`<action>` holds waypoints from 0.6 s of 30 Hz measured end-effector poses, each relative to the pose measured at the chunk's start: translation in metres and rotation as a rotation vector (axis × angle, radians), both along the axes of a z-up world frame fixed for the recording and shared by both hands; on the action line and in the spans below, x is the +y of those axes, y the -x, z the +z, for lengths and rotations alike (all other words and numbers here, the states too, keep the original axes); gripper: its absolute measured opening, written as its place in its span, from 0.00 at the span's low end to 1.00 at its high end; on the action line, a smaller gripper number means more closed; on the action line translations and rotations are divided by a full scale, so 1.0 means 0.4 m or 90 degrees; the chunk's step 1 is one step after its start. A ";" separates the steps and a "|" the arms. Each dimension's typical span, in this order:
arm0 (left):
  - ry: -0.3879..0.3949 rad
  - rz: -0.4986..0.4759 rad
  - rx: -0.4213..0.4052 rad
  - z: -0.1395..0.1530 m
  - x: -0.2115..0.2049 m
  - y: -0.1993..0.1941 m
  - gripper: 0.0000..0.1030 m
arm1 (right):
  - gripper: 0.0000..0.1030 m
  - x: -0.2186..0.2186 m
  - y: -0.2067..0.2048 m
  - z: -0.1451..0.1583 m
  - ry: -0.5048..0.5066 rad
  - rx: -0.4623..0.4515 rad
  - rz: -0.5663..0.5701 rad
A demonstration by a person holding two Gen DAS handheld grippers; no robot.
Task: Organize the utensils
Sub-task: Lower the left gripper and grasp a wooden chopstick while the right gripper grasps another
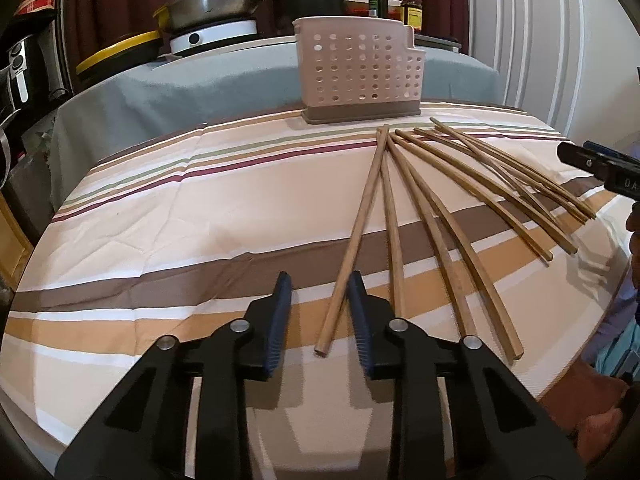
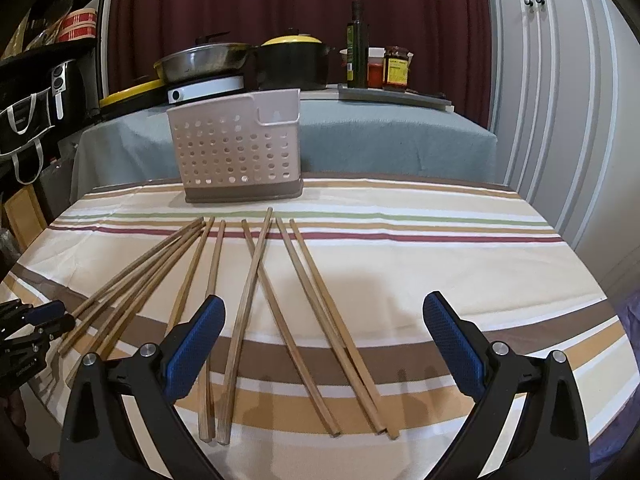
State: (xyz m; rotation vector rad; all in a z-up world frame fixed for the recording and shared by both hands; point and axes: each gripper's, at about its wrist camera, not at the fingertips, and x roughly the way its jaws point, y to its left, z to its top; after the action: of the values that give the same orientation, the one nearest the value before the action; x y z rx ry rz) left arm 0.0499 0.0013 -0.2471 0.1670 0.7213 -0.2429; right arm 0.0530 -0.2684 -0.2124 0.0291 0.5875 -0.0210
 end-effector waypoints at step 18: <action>0.013 -0.002 -0.013 -0.002 -0.002 0.008 0.06 | 0.51 0.045 0.046 -0.051 0.007 0.002 0.058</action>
State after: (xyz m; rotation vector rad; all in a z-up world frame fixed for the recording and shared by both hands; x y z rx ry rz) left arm 0.0467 0.0006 -0.2480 0.1515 0.6981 -0.2516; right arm 0.0345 -0.2506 -0.2328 -0.0089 0.5914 0.0636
